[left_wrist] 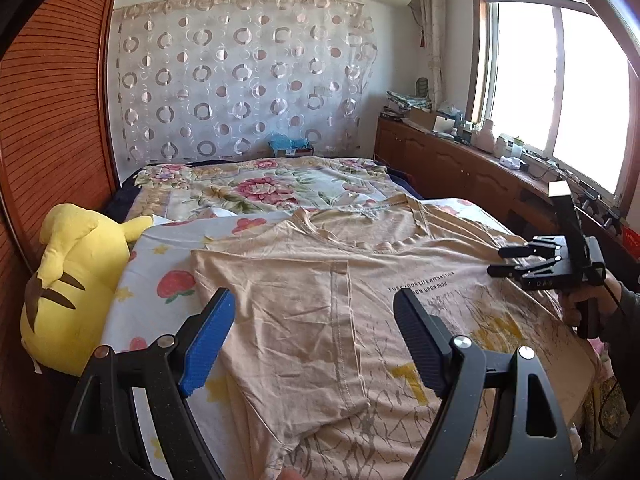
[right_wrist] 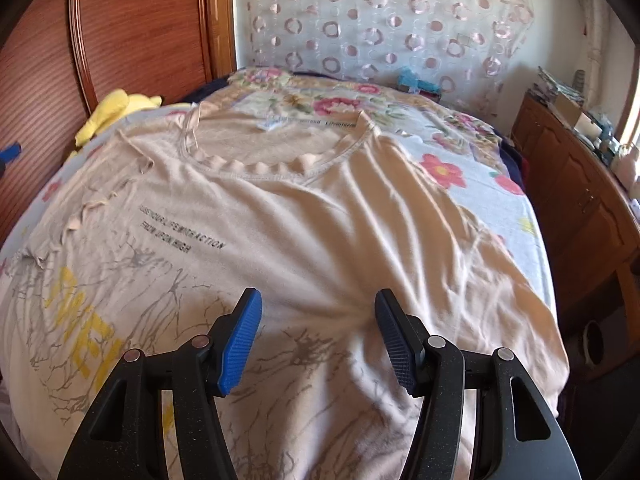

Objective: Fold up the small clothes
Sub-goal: 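Grasp the shirt side with the left gripper, fold it toward the center, then move the right gripper to the opposite shirt side and close on it, then lift the gripped side with the right gripper, fold it over the print, release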

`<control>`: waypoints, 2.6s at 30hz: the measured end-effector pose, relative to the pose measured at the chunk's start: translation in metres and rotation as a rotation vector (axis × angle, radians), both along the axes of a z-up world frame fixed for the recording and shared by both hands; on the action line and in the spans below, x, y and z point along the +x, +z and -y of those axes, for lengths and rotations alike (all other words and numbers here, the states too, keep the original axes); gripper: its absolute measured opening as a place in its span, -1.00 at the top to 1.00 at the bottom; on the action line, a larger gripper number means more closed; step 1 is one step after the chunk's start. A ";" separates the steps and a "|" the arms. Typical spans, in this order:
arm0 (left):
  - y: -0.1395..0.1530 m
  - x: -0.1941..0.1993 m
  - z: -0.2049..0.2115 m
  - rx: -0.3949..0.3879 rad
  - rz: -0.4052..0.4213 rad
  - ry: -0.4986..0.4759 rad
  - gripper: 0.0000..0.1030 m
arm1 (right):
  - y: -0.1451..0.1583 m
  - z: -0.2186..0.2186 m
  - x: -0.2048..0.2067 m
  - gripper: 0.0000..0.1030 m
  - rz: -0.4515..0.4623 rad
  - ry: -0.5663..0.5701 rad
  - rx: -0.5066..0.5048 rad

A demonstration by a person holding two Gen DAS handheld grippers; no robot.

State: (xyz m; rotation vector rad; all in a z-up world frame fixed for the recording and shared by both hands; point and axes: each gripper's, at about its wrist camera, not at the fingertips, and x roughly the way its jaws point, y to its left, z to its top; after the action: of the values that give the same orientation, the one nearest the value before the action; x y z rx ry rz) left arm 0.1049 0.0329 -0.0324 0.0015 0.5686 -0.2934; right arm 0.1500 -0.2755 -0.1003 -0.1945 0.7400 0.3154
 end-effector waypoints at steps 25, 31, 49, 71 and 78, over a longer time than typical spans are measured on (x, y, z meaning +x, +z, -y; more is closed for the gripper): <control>-0.051 -0.013 0.052 0.068 -0.141 -0.057 -0.59 | -0.003 0.148 -0.097 -0.07 0.019 -0.356 0.093; -0.064 -0.004 0.056 0.099 -0.208 -0.062 -0.59 | -0.008 0.154 -0.099 -0.06 -0.010 -0.356 0.131; -0.073 0.003 0.063 0.132 -0.269 -0.081 -0.59 | 0.052 0.136 -0.117 0.95 0.193 -0.241 0.202; -0.072 0.003 0.065 0.146 -0.265 -0.081 -0.59 | 0.066 0.073 -0.125 0.30 0.164 -0.110 0.128; -0.073 0.003 0.067 0.152 -0.264 -0.080 -0.59 | 0.041 0.078 -0.116 0.30 0.063 -0.163 0.089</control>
State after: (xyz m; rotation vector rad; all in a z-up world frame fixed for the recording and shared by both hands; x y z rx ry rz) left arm 0.1084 -0.0345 -0.1051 0.1339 0.8535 -0.3301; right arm 0.0345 -0.3536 -0.0589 -0.0587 0.6731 0.1858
